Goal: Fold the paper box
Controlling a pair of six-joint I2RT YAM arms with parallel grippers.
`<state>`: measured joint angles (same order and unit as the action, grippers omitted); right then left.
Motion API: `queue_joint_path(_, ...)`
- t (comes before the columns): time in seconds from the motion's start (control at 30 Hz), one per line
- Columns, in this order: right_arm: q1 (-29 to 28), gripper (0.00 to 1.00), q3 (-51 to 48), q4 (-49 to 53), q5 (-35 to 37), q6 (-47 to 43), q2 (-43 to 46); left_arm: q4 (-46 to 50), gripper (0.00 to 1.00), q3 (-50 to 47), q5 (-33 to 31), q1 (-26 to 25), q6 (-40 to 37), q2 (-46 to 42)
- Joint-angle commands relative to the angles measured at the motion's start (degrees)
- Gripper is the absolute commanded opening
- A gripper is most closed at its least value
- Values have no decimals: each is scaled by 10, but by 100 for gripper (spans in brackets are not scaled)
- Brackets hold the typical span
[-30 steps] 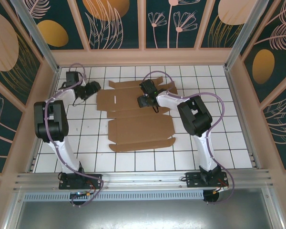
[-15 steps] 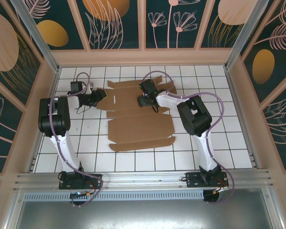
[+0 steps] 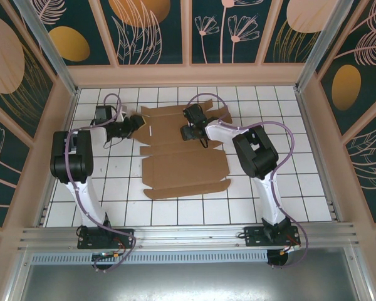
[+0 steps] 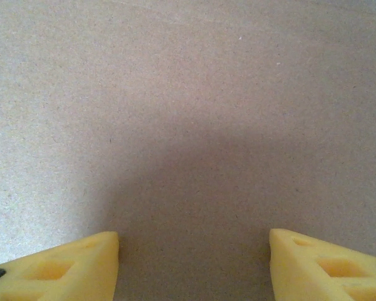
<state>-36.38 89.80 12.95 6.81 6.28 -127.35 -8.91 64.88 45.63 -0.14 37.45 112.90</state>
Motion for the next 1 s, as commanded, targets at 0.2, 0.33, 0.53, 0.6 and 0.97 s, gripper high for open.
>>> queue_joint_path(0.2,-3,62,-32,89,-33,1,-75,59,73,62,-13,-67,5,-1)
queue_joint_path(0.33,-2,62,-33,90,-31,2,-74,56,73,69,-23,-87,15,33)
queue_joint_path(0.53,-2,62,-35,90,-30,3,-75,46,73,79,-44,-110,26,72)
queue_joint_path(0.6,-2,62,-36,90,-29,2,-75,51,73,81,-58,-111,24,68)
queue_joint_path(0.97,-2,62,-37,90,-26,2,-69,245,73,130,-243,-74,-102,-38)
